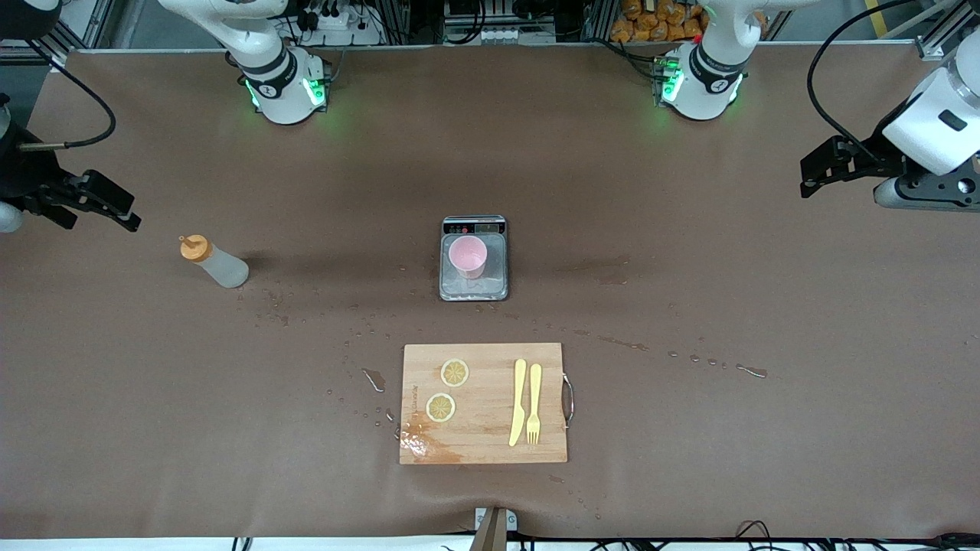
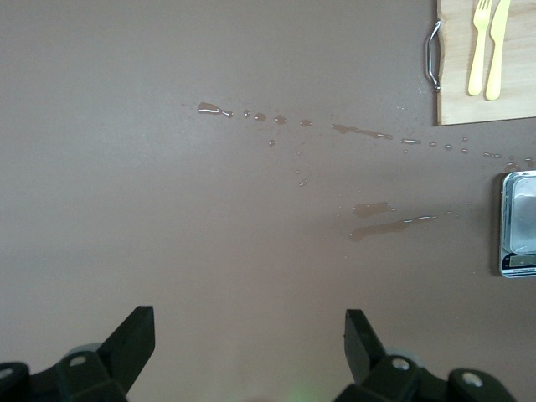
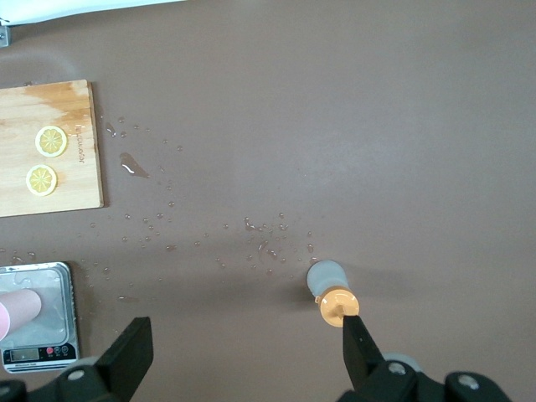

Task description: Add sauce to pink cup with both arms

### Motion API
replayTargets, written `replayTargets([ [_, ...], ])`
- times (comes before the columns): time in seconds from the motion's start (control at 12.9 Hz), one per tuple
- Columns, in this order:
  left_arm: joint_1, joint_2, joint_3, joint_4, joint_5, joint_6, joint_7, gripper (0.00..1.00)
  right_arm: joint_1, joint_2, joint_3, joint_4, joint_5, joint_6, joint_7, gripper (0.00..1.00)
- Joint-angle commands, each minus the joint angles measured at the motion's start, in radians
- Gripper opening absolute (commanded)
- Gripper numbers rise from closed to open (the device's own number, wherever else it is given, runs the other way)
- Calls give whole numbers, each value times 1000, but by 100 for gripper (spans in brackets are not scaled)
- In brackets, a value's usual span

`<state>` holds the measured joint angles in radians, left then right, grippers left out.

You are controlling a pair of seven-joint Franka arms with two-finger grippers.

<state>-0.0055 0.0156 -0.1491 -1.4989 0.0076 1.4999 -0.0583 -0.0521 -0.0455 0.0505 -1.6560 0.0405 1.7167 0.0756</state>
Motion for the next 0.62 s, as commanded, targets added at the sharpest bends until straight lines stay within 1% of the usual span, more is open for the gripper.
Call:
replayTargets([
  [0.0, 2, 7, -3, 19, 6, -1, 2, 100, 11, 15, -3, 28, -24, -8, 21, 100],
  [0.54, 2, 7, -3, 17, 6, -1, 2, 100, 9, 24, -1, 33, -24, -9, 23, 100],
])
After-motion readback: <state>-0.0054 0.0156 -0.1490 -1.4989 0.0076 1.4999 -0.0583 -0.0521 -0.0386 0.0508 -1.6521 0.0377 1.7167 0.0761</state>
